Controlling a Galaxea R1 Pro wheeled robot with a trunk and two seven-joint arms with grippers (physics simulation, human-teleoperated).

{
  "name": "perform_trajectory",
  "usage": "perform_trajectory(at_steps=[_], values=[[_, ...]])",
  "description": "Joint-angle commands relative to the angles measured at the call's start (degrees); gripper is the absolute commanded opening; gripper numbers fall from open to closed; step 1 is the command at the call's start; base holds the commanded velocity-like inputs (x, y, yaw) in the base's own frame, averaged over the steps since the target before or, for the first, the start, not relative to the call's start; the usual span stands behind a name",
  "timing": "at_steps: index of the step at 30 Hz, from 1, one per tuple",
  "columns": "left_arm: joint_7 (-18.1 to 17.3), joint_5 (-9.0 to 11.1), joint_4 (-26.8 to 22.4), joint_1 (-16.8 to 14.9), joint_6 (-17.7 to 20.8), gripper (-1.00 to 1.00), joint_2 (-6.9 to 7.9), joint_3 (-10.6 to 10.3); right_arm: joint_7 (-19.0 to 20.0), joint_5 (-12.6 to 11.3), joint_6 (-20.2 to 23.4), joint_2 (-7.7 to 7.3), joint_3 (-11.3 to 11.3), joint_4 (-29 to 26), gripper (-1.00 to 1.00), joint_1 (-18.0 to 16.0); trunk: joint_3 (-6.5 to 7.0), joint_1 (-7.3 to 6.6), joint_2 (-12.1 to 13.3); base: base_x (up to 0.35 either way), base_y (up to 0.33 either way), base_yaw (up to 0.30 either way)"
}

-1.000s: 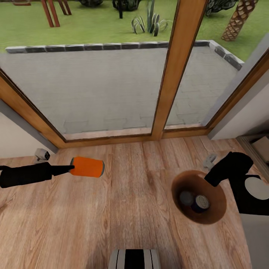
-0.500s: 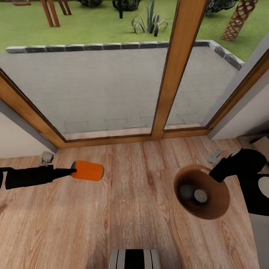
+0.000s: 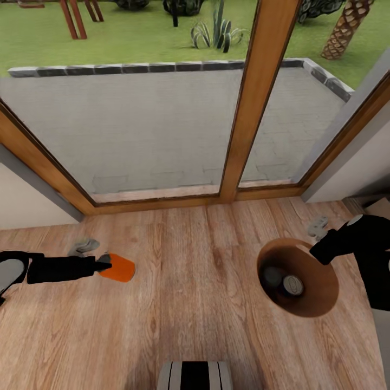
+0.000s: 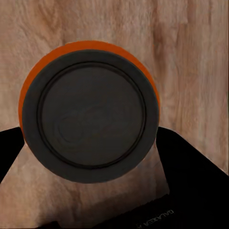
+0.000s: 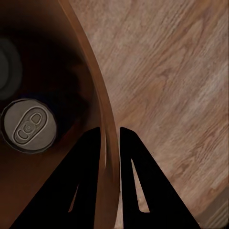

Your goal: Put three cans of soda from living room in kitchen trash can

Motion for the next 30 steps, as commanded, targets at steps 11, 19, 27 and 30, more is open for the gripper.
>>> perform_trajectory(at_steps=[11, 19, 27, 30], values=[[41.96, 0.47, 0.41, -0.02, 0.0, -1.0, -17.02, -1.95, 0.26, -0.17, 5.76, 0.29, -2.61, 1.08, -1.0, 0.21, 0.01, -0.01, 0.0, 0.0, 0.0, 0.0], [50.85, -13.62, 1.13, 2.15, -6.36, -1.0, -28.2, -8.17, 0.26, -1.4, 7.9, 0.57, -9.04, 1.15, -1.0, 4.93, 0.01, -0.01, 0.0, 0.001, 0.0, 0.0], [51.15, -17.29, 2.9, 4.86, -16.44, -1.0, -29.67, -14.2, 0.26, -4.11, 8.0, 0.76, -12.04, 1.12, -1.0, 7.87, 0.54, -0.67, 1.2, 0.005, 0.0, 0.0], [51.18, -17.43, 3.18, 4.94, -16.97, -1.0, -29.71, -14.62, 0.26, -4.2, 8.01, 0.79, -12.11, 1.09, -1.0, 8.87, 1.08, -1.33, 2.4, 0.0, 0.0, 0.0]])
